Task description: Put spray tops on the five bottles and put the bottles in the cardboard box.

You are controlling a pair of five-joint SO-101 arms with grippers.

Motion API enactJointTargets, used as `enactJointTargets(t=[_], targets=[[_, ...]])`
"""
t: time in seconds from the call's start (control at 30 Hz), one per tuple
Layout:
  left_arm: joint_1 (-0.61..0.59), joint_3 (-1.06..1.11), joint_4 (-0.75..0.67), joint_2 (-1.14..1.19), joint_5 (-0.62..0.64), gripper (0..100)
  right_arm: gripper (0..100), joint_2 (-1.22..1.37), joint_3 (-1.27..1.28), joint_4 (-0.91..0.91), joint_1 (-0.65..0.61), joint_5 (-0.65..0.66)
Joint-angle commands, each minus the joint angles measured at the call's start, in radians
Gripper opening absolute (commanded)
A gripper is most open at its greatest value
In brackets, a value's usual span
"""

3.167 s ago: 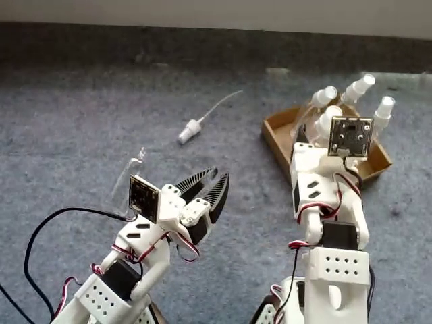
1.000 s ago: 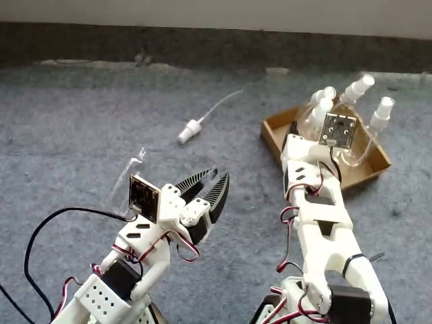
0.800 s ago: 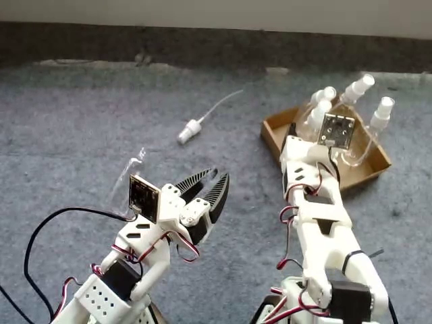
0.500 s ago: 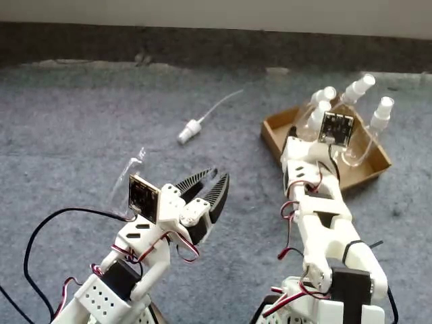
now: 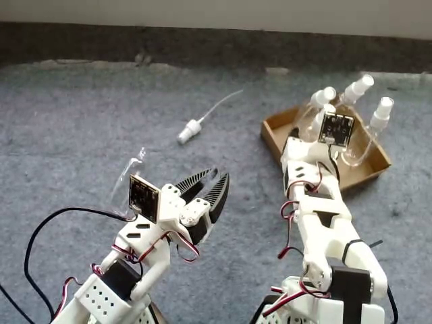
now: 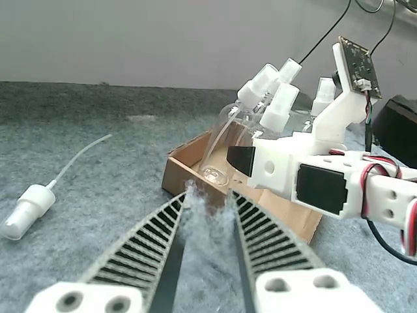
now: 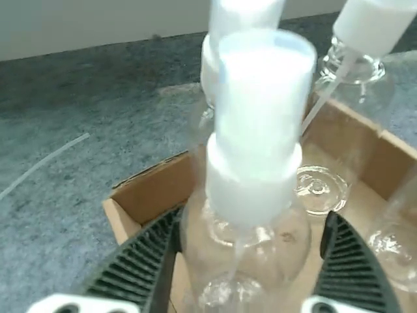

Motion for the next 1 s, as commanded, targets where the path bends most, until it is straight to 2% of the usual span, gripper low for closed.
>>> enactJointTargets(t=[0.0, 0.13, 0.33, 0.57, 0.73, 0.97], targets=[[-0.015, 0.025, -0.02, -0.005, -0.008, 7, 27.8, -0.021, -0.048, -0.008, -0.007, -0.005], [-0.015, 0.025, -0.02, -0.005, -0.008, 7, 27.9, -0.021, -0.048, -0.008, -0.045, 0.089], [-0.027, 0.025, -0.02, -0.005, -0.008, 7, 28.1, -0.022, -0.048, -0.008, -0.051, 0.097], [-0.068, 0.025, -0.02, -0.012, -0.008, 7, 38.2, -0.022, -0.05, 0.004, -0.051, 0.097], [-0.068, 0.025, -0.018, -0.005, -0.008, 7, 38.5, -0.053, -0.054, 0.091, -0.051, 0.098], [-0.068, 0.025, -0.018, -0.007, -0.008, 7, 38.5, -0.292, -0.056, 0.274, -0.051, 0.098]])
